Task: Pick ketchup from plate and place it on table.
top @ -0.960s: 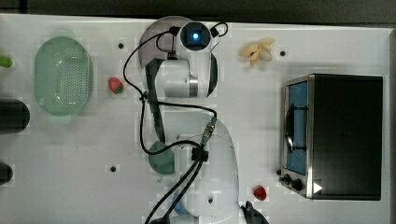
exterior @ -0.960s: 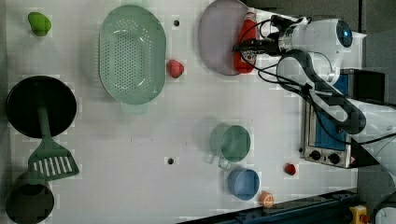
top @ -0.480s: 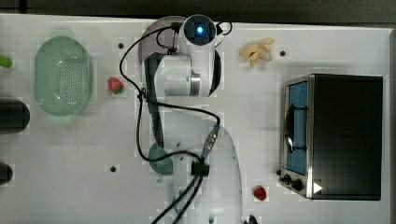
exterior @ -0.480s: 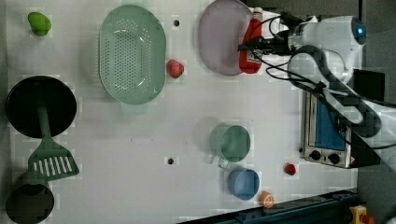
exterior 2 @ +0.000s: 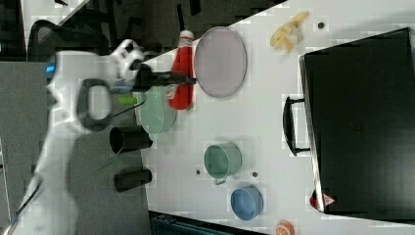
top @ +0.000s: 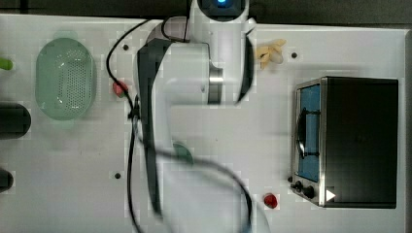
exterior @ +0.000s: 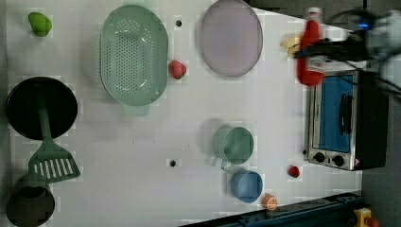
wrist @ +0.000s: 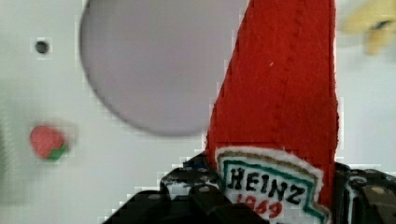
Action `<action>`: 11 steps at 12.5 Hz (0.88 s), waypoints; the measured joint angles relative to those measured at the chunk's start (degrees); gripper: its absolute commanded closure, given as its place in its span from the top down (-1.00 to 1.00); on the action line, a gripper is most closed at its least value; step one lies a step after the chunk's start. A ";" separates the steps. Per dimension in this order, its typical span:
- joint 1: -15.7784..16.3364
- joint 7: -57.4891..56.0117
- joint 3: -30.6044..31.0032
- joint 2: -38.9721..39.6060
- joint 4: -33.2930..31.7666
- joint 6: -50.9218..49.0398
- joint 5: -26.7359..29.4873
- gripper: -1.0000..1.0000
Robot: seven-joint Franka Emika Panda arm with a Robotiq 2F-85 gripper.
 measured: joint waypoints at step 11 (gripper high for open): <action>-2.45 5.51 -3.50 -15.68 -36.87 20.63 0.74 0.17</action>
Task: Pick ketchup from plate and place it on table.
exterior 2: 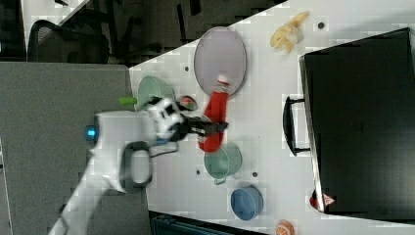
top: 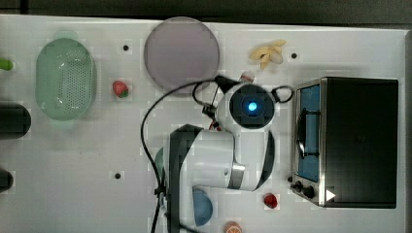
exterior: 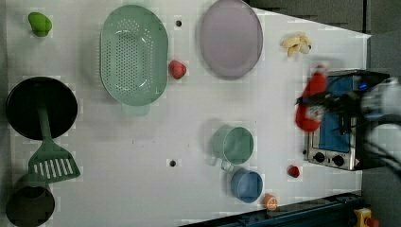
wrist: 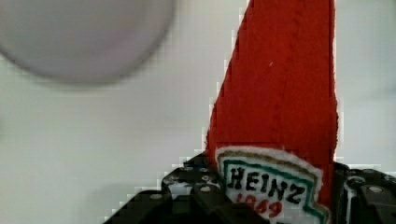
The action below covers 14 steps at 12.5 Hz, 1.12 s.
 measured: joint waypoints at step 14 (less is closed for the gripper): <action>0.38 0.90 1.74 9.78 -5.04 15.42 0.29 1.00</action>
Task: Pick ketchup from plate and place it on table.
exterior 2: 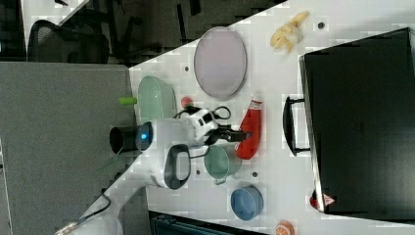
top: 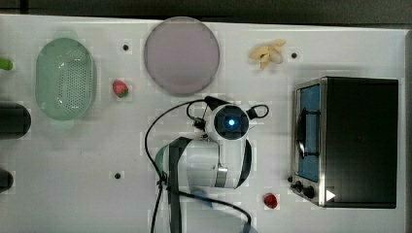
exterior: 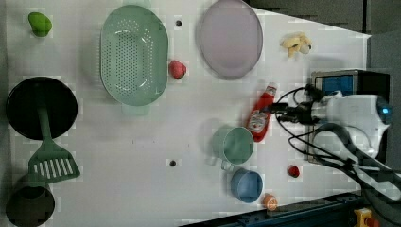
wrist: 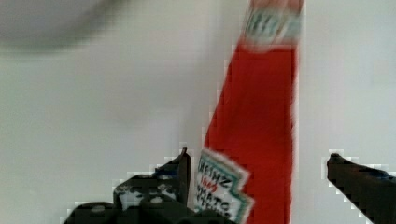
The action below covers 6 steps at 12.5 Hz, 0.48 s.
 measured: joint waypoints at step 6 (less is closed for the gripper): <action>-0.44 7.50 1.61 -14.45 12.20 -14.38 -0.61 1.00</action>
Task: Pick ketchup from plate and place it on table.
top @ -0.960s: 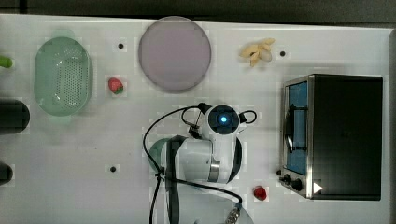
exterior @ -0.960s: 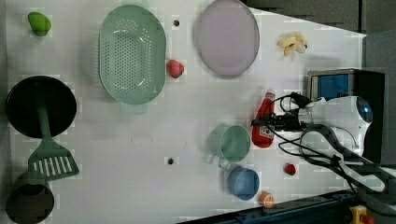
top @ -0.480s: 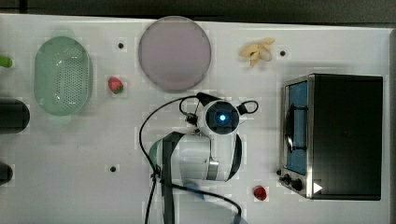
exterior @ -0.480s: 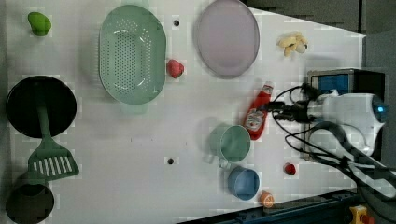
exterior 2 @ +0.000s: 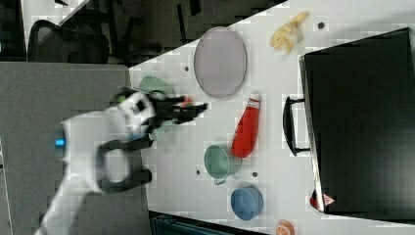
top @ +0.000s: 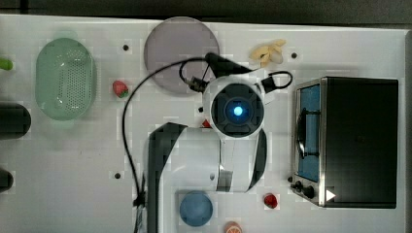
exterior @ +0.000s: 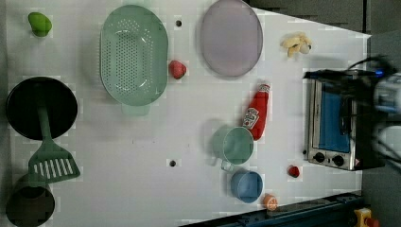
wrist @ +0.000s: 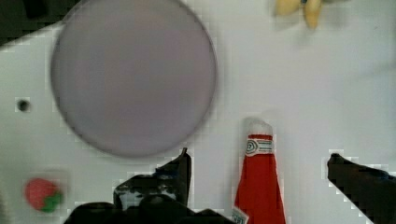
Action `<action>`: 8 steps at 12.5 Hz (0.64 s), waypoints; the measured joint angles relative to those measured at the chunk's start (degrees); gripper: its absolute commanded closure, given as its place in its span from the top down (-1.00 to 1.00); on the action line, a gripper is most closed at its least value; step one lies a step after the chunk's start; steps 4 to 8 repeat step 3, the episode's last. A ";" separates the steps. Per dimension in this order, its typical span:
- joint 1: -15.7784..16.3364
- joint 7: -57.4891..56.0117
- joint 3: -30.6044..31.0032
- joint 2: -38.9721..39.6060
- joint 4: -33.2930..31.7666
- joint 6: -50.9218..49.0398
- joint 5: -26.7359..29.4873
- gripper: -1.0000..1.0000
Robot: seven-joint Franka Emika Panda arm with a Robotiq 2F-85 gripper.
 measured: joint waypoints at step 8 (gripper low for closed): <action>0.11 9.96 0.73 -2.81 10.52 -18.60 0.47 1.00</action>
